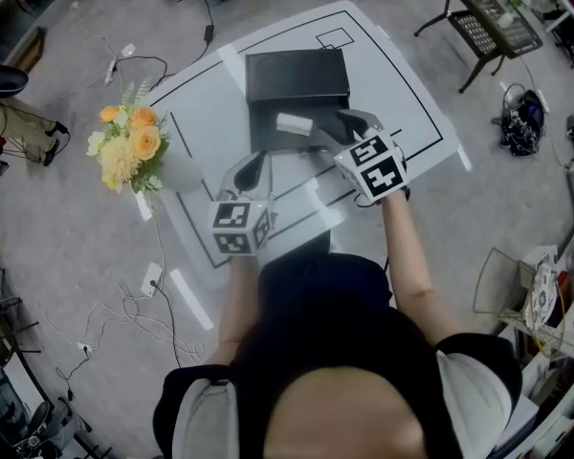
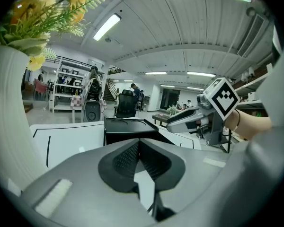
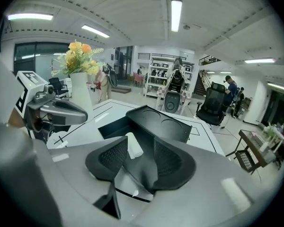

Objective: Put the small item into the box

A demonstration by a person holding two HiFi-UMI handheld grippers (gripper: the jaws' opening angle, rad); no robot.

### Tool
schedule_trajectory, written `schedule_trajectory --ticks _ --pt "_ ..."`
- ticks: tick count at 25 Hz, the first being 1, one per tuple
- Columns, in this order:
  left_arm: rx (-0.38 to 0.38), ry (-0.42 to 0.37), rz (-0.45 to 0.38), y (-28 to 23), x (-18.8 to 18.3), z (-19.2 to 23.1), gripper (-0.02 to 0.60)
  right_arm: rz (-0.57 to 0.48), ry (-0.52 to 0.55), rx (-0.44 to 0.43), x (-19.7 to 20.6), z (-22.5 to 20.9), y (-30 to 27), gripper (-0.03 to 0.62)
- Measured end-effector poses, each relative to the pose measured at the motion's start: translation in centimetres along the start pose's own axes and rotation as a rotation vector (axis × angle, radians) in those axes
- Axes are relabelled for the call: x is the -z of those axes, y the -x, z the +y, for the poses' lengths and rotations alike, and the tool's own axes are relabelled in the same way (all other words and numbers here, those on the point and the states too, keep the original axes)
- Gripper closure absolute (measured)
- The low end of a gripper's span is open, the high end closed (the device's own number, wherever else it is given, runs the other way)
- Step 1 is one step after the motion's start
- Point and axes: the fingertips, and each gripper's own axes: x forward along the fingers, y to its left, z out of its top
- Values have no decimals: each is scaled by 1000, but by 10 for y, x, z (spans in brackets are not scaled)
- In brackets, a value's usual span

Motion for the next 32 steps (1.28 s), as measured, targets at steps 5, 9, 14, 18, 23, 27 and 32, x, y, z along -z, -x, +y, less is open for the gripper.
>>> schedule_trajectory --ticks 5,9,14,18,23,27,32 --pt "2 -12 -10 5 -3 -3 572 -109 -94 62 -8 -9 18 447" --pt "-2 -22 -24 8 -7 -4 572 -194 -139 135 -15 -16 32 480" --pt "-19 -30 -52 14 -13 -4 572 -297 -232 218 -15 -23 49 556" --pt "-28 -41 -70 18 -16 -4 572 -376 -304 254 -11 -24 59 592" --pt "-38 -46 -78 23 -15 -3 572 -384 -338 265 2 -17 62 592" --pt "-38 -44 -78 25 -11 -4 572 -363 -360 268 17 -13 61 594" --pt "-34 -43 -60 26 -3 -5 572 -346 -371 275 27 -8 62 594"
